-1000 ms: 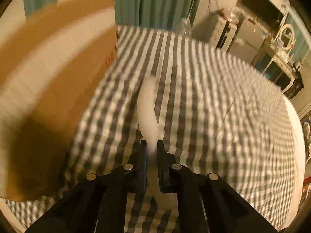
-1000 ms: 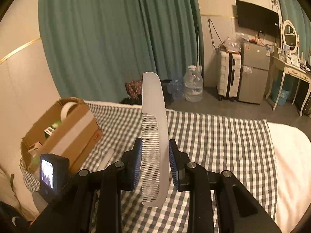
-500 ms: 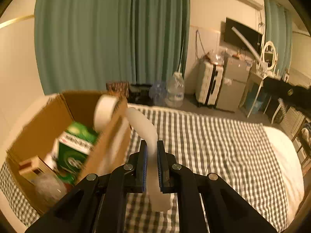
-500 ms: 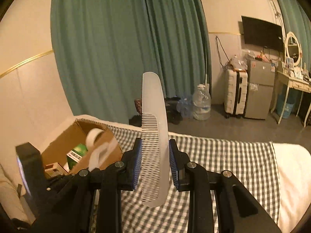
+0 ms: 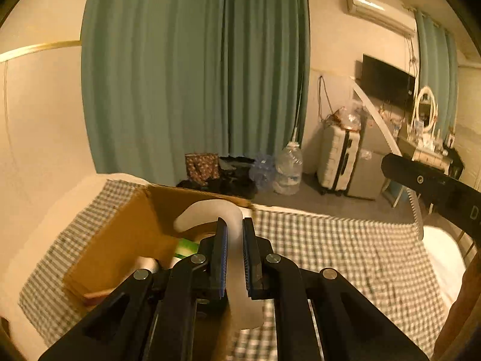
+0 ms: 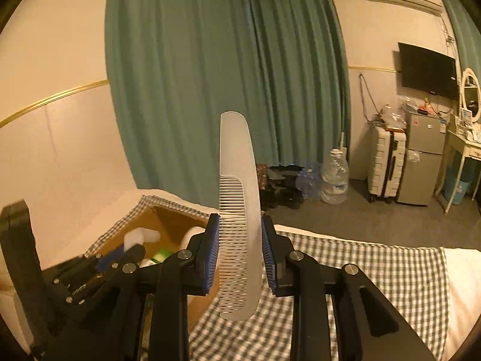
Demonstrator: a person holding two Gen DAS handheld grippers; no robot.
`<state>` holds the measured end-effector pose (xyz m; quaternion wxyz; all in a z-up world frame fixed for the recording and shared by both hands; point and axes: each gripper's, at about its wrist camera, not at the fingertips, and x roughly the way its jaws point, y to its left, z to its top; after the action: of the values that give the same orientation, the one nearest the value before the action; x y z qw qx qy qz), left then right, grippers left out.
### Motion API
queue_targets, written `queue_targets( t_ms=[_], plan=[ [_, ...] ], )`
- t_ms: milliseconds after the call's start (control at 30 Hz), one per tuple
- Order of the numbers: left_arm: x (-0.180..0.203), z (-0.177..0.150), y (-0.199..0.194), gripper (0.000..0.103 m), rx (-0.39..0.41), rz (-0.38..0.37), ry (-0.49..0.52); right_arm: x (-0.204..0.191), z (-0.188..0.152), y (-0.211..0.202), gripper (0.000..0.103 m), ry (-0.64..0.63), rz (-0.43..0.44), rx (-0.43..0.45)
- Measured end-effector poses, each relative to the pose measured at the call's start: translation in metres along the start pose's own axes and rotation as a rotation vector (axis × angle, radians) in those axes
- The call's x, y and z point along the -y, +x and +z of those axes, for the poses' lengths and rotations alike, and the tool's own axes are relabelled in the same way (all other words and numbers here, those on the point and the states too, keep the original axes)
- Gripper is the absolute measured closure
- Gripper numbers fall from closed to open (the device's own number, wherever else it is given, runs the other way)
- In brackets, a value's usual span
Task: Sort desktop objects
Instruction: 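Carry the white piece with the left tool while the right tool carries the comb to the box, then lower the white piece and comb into the box and open both tools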
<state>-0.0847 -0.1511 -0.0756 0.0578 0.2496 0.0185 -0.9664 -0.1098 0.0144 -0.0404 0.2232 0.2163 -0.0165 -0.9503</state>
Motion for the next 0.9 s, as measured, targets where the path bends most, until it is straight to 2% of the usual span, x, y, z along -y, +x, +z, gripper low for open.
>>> queue_targets(
  t_ms=[100,300,433,600,733,900],
  plan=[
    [-0.023,0.003,-0.001,0.094,0.000,0.032,-0.002,-0.018,0.001,0.008,0.077,-0.016,0.027,-0.005],
    [-0.080,0.004,0.002,0.094,-0.024,0.103,-0.071,-0.054,-0.006,0.033,0.077,-0.038,0.082,-0.033],
    [-0.111,-0.003,0.011,0.094,-0.059,0.153,-0.089,-0.075,-0.014,0.053,0.077,-0.049,0.109,-0.063],
    [-0.126,-0.018,0.028,0.094,-0.119,0.130,-0.116,-0.098,-0.029,0.083,0.077,-0.059,0.157,-0.123],
    [-0.127,-0.026,0.040,0.094,-0.160,0.102,-0.099,-0.114,-0.044,0.104,0.077,-0.064,0.183,-0.171],
    [-0.129,-0.034,0.056,0.094,-0.202,0.086,-0.081,-0.125,-0.060,0.136,0.077,-0.069,0.181,-0.244]
  ],
)
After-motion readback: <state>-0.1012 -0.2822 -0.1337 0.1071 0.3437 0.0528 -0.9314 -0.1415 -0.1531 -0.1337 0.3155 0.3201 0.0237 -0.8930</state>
